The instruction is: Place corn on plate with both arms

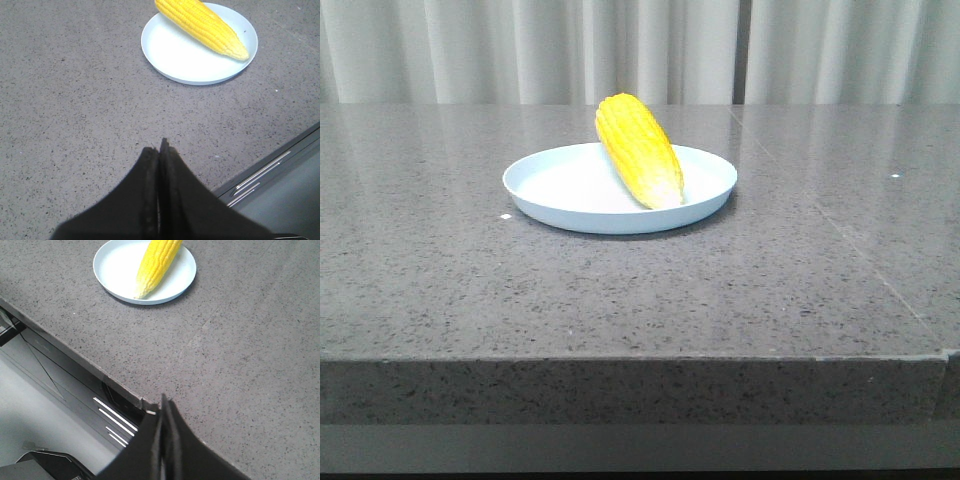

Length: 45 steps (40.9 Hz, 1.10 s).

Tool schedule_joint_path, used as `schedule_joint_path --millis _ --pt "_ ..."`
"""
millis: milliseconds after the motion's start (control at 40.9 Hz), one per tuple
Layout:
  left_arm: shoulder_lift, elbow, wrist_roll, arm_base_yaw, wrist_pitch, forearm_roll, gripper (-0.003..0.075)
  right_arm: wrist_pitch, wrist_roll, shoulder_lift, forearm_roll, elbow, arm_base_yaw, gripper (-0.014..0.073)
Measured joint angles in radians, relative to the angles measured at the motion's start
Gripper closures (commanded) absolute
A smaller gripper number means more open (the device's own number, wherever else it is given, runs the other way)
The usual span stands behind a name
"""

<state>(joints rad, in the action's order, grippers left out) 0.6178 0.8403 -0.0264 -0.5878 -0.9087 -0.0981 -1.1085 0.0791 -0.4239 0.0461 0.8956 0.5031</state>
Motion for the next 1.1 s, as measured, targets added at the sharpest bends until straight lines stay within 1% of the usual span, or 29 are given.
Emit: schedule_joint_path --millis 318,514,758,856,978,1100 --pt "0.0 0.0 0.0 0.0 0.0 0.0 0.0741 0.0 -0.002 0.0 0.0 0.0 0.0 0.066" --pt "0.0 0.0 0.0 0.0 0.0 0.0 0.0741 0.09 -0.017 0.0 0.0 0.0 0.0 0.066" --pt "-0.008 0.0 0.0 0.005 0.0 0.005 0.0741 0.108 -0.017 0.0 0.0 0.0 0.0 0.066" --pt "-0.023 0.0 0.0 0.042 0.0 0.009 0.0741 0.108 -0.017 0.0 0.0 0.0 0.0 0.066" --pt "-0.064 -0.007 0.0 0.12 0.008 0.009 0.0741 0.108 -0.018 0.0 0.0 0.0 0.0 0.066" --pt "-0.142 -0.084 0.0 0.207 0.089 0.009 0.0741 0.108 -0.018 0.0 0.0 0.0 0.0 0.066"
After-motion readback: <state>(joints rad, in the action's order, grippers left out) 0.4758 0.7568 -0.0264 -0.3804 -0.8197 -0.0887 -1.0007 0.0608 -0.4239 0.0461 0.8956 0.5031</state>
